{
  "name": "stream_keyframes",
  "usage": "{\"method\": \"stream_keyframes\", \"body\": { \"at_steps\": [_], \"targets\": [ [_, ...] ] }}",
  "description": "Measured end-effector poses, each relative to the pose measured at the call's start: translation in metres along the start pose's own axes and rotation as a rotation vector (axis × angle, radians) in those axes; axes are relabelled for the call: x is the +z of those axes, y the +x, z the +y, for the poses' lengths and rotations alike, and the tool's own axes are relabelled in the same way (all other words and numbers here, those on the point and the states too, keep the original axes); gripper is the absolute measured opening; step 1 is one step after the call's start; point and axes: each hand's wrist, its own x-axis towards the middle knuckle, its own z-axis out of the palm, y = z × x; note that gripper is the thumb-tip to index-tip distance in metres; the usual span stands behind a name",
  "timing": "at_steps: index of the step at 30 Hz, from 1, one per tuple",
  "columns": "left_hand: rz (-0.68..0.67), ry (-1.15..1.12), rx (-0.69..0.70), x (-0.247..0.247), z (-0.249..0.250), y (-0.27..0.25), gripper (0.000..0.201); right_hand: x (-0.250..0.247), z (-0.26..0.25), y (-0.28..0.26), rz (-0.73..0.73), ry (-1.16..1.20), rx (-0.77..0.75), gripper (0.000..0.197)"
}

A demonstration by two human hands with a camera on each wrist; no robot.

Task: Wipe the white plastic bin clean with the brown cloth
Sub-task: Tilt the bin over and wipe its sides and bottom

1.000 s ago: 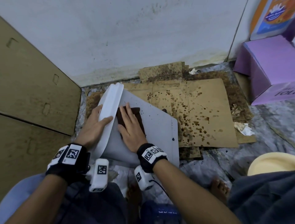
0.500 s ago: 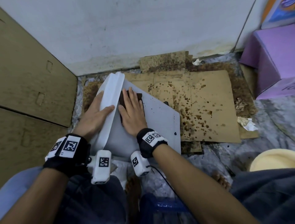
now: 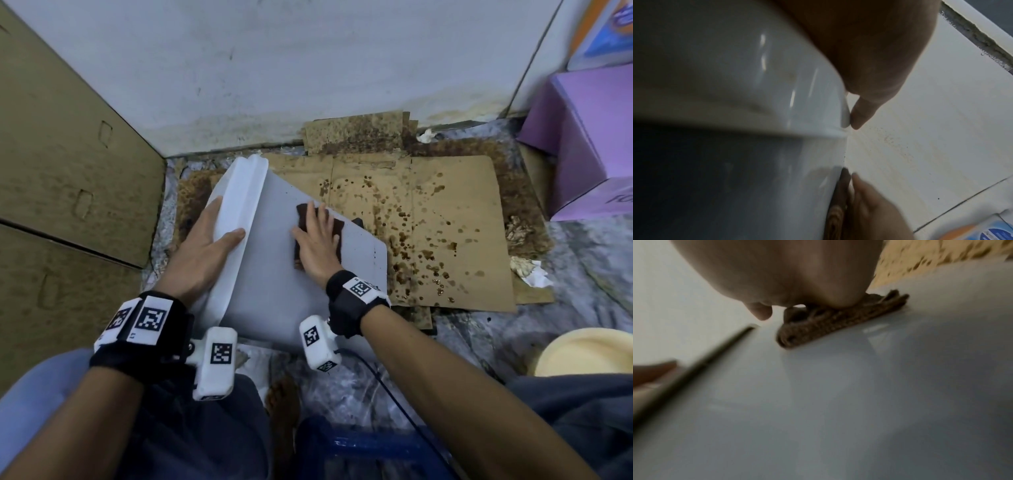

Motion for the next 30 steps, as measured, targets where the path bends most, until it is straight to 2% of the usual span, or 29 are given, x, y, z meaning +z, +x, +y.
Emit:
{"method": "stream_keyframes", "body": {
  "at_steps": [2, 5, 8, 10, 13, 16, 20, 22, 26, 30],
  "targets": [
    [0.008, -0.002, 0.002, 0.001, -0.002, 0.0, 0.082, 0.005, -0.024, -0.003, -0.075, 0.086, -0.068, 0.061],
    [0.0, 0.009, 0.007, 0.001, -0.005, -0.001, 0.086, 0.015, -0.045, -0.001, -0.148, 0.009, -0.181, 0.058],
    [0.014, -0.013, -0.035, -0.002, -0.009, -0.001, 0.09, 0.017, -0.038, 0.013, -0.13, -0.126, -0.253, 0.057],
    [0.034, -0.021, -0.048, -0.001, -0.011, -0.002, 0.086, 0.012, -0.025, 0.023, -0.097, -0.216, -0.286, 0.057],
    [0.05, -0.022, -0.041, 0.001, -0.013, -0.003, 0.078, 0.001, -0.008, 0.032, -0.037, -0.228, -0.222, 0.055],
    [0.038, -0.02, -0.043, 0.0, -0.013, -0.004, 0.086, -0.004, 0.006, 0.034, 0.019, -0.206, -0.146, 0.054],
    [0.055, 0.015, -0.002, 0.003, -0.014, -0.006, 0.081, 0.005, -0.013, 0.026, 0.054, -0.122, -0.068, 0.055],
    [0.053, 0.045, 0.012, 0.005, -0.015, -0.008, 0.078, 0.01, -0.034, 0.024, 0.011, -0.05, -0.097, 0.056],
    [0.03, 0.059, 0.04, 0.006, -0.019, -0.008, 0.085, 0.011, -0.058, 0.023, -0.085, 0.079, -0.199, 0.06],
    [0.037, 0.048, 0.029, 0.005, -0.022, -0.009, 0.086, 0.0, -0.035, 0.028, -0.087, -0.077, -0.273, 0.056]
  ]
}}
